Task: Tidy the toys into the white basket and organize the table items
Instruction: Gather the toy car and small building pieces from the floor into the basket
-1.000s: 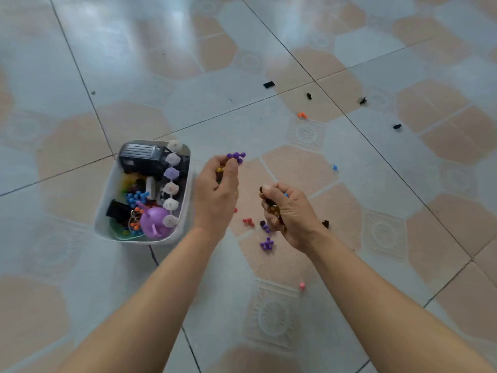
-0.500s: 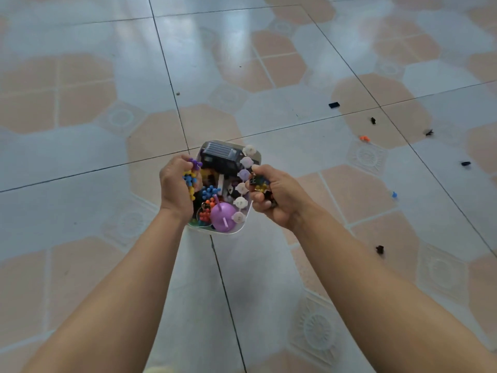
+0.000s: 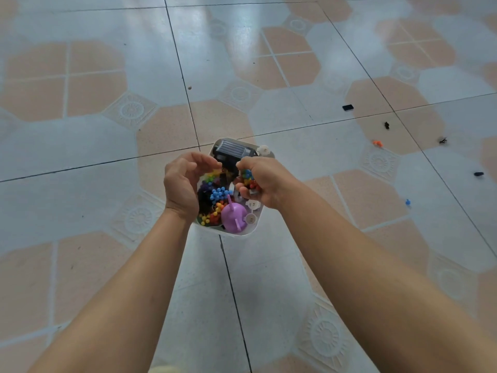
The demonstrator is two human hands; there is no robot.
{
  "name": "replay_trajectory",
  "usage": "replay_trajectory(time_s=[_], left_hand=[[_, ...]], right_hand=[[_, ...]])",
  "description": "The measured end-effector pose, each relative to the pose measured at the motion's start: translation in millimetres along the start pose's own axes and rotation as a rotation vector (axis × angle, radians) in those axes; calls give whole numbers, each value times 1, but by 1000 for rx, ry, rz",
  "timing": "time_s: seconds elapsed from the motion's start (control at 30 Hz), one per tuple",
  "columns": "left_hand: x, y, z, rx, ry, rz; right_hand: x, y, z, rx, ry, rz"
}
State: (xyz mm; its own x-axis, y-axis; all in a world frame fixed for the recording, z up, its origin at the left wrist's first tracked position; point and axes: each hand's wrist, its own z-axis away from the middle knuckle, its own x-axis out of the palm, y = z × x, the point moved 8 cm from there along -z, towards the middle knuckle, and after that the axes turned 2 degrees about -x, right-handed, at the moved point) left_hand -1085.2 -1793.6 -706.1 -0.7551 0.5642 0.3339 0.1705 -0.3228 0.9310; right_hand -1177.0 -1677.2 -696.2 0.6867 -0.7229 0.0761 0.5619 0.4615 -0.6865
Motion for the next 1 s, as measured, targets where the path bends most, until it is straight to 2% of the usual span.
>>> replay_trajectory(time_s=[0.07, 0.27, 0.53, 0.67, 0.77, 0.87, 0.93, 1.0], left_hand=[[-5, 5, -3, 16, 38, 40], [-9, 12, -3, 45, 88, -13], [9, 13, 2, 39, 82, -27], [41, 10, 8, 5, 42, 1], [77, 4, 20, -10, -15, 30], [124, -13, 44, -22, -123, -44], [159, -36, 66, -49, -241, -175], [187, -68, 91, -56, -390, -391]], right_hand=[[6, -2, -6, 7, -4, 3], [16, -7, -17, 1, 19, 223], [10, -11, -1, 44, -101, 197], [-33, -23, 25, -48, -63, 78], [-93, -24, 53, -168, 42, 31], [-167, 3, 82, -240, 256, 195], [-212, 38, 95, -202, 396, 387], [-239, 80, 103, -123, 466, 519]])
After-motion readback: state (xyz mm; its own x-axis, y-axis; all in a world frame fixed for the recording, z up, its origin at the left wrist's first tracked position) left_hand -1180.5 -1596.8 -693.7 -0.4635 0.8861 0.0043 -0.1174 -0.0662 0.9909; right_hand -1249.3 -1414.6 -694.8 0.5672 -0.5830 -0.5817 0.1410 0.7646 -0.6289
